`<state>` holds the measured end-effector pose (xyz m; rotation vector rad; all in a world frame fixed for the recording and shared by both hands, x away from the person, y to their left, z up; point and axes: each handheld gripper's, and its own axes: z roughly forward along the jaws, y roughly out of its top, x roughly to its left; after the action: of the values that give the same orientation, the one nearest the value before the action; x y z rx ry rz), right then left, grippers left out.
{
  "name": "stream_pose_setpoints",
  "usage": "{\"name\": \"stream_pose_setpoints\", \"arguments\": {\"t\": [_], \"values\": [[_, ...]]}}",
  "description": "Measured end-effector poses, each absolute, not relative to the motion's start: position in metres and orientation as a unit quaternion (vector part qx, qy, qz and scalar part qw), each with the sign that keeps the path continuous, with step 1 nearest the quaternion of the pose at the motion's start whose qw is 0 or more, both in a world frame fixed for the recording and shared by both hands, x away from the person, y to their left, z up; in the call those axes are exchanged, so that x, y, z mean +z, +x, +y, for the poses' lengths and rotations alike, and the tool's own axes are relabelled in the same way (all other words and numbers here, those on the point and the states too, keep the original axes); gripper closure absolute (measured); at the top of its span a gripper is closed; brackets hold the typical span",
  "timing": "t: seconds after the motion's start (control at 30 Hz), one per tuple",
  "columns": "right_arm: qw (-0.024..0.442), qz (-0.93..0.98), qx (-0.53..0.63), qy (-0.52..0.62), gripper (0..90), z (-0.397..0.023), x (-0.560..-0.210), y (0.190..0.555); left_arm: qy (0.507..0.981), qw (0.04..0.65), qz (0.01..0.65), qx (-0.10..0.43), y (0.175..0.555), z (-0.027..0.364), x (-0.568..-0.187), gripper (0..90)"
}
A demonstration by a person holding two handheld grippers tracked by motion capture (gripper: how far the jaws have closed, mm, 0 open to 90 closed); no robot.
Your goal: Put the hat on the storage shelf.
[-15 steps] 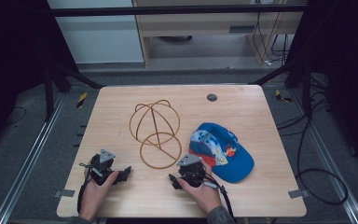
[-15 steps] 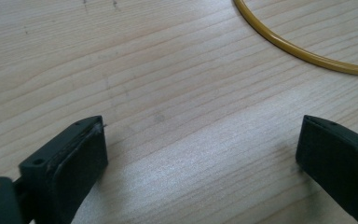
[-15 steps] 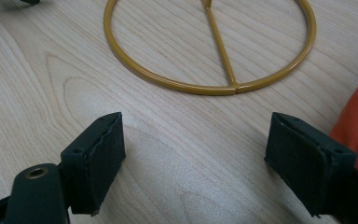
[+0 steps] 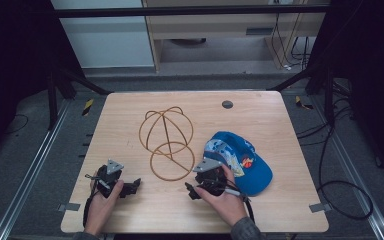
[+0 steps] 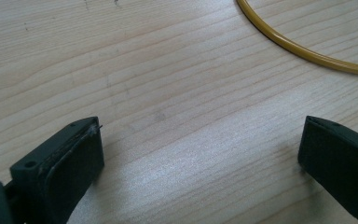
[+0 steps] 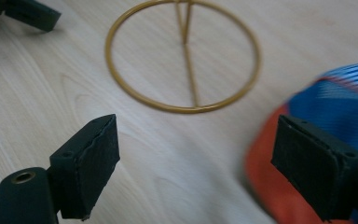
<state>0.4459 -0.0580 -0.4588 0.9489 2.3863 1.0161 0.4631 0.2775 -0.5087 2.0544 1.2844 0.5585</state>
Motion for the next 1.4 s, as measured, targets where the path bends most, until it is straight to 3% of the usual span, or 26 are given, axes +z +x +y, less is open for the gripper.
{"name": "stream_pose_setpoints", "arguments": {"t": [0.2,0.47,0.6,0.67,1.07,1.4], "values": [[0.21,0.849,0.346,0.341,14.7,-0.1,-0.421,0.45,0.782,0.321,0.489,0.213,0.463,0.277,-0.509,0.0],[0.249,0.857,0.279,0.355,21.3,-0.174,-0.379,0.466,0.782,0.321,0.489,0.213,0.463,0.277,-0.509,0.0],[0.247,0.855,0.282,0.359,22.4,-0.194,-0.37,0.475,0.782,0.322,0.489,0.213,0.463,0.277,-0.509,0.0],[0.234,0.851,0.284,0.375,28.3,-0.206,-0.369,0.486,0.782,0.322,0.488,0.213,0.463,0.277,-0.509,0.0],[0.193,0.86,0.27,0.388,29.2,-0.188,-0.403,0.524,0.784,0.322,0.486,0.212,0.463,0.278,-0.509,0.0],[0.177,0.867,0.26,0.387,33.8,-0.168,-0.422,0.53,0.787,0.323,0.482,0.211,0.462,0.278,-0.509,0.0]]}}
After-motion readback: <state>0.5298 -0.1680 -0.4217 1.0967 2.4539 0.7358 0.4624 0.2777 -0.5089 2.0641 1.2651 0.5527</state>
